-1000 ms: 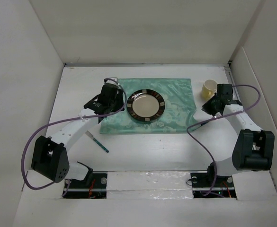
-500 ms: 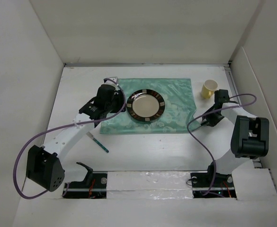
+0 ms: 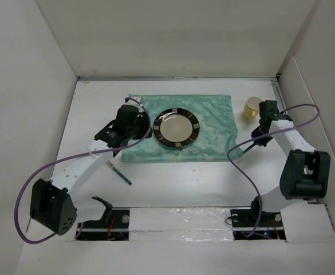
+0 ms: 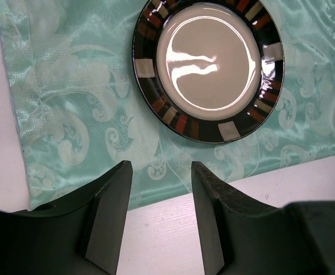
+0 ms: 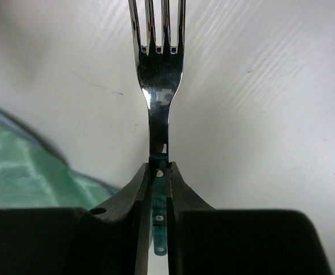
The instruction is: Set the dinner table for one person
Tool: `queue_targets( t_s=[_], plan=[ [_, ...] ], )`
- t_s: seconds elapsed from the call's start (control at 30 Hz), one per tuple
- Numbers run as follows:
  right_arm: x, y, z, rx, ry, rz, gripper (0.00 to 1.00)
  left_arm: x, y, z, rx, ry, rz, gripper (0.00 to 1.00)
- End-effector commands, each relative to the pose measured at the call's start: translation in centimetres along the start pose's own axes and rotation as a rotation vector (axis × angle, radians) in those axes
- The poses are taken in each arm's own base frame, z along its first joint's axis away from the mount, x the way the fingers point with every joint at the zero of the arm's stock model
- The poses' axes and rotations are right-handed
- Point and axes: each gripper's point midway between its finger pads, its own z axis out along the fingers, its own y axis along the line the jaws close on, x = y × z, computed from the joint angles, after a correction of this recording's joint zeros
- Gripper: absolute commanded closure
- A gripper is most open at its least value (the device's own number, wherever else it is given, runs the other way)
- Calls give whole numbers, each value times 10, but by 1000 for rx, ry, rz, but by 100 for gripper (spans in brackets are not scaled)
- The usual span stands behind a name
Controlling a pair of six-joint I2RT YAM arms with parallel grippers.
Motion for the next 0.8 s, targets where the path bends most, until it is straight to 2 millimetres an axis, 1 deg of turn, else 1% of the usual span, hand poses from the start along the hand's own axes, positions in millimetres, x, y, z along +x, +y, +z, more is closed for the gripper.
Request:
queue_targets(
  t_s=[0.0, 0.03, 0.07, 0.1, 0.13, 0.17, 0.2, 0.23, 0.27, 0.3, 0.33, 0.37, 0.4, 0.43, 0.47, 0.5, 0.53, 0.57, 0.6, 0.63, 0.7, 0.73, 0.77],
  plan=[
    [-58, 4, -69, -59, -244, 85, 100, -21, -10, -11, 32, -61, 3, 57],
    [-72, 14, -98, -124, -305, 95, 100, -22, -11, -10, 28, -61, 8, 57],
    [-81, 29, -127, -207, -352, 87, 100, -28, -11, -11, 23, -67, 11, 57],
    [-77, 36, -130, -230, -354, 51, 100, -31, -13, -13, 24, -71, 13, 57],
    [-82, 51, -152, -302, -384, 33, 100, -34, -12, -13, 16, -75, 13, 57],
    [-66, 75, -172, -392, -376, -54, 100, -38, -12, -15, 9, -78, 16, 57],
    [-58, 87, -182, -425, -365, -88, 100, -43, -13, -17, 4, -86, 15, 57],
    [-47, 99, -189, -452, -341, -133, 100, -59, -18, -22, 8, -120, 11, 57],
    [-33, 120, -198, -501, -300, -206, 100, -65, -20, -26, 8, -128, 10, 57],
    [0, 144, -213, -580, -267, -303, 100, -73, -22, -30, 11, -145, 8, 58],
    [19, 163, -223, -638, -246, -358, 100, -92, -29, -40, 20, -188, 0, 58],
    [32, 184, -244, -719, -229, -399, 100, -100, -30, -44, 19, -203, -2, 59],
    [71, 207, -244, -743, -176, -493, 100, -110, -33, -52, 25, -226, -7, 63],
    [88, 221, -251, -783, -148, -542, 100, -129, -39, -65, 34, -278, -16, 65],
    [121, 256, -263, -857, -92, -626, 100, -146, -43, -80, 41, -323, -23, 85],
    [122, 256, -263, -858, -91, -627, 100, -152, -45, -85, 49, -340, -26, 85],
    [144, 267, -270, -893, -66, -673, 100, -161, -46, -95, 48, -372, -35, 96],
    [160, 278, -277, -946, -25, -713, 100, -168, -47, -104, 50, -395, -42, 100],
    [167, 291, -292, -995, -25, -722, 100, -172, -47, -111, 55, -414, -48, 100],
    [196, 303, -282, -1001, 28, -775, 100, -179, -48, -123, 65, -446, -61, 100],
    [218, 318, -282, -1025, 55, -816, 100, -181, -49, -133, 78, -470, -73, 100],
    [232, 331, -274, -1024, 65, -828, 100, -180, -48, -138, 79, -478, -82, 100],
    [243, 339, -275, -1047, 86, -824, 100, -178, -47, -139, 81, -475, -89, 97]
  ],
)
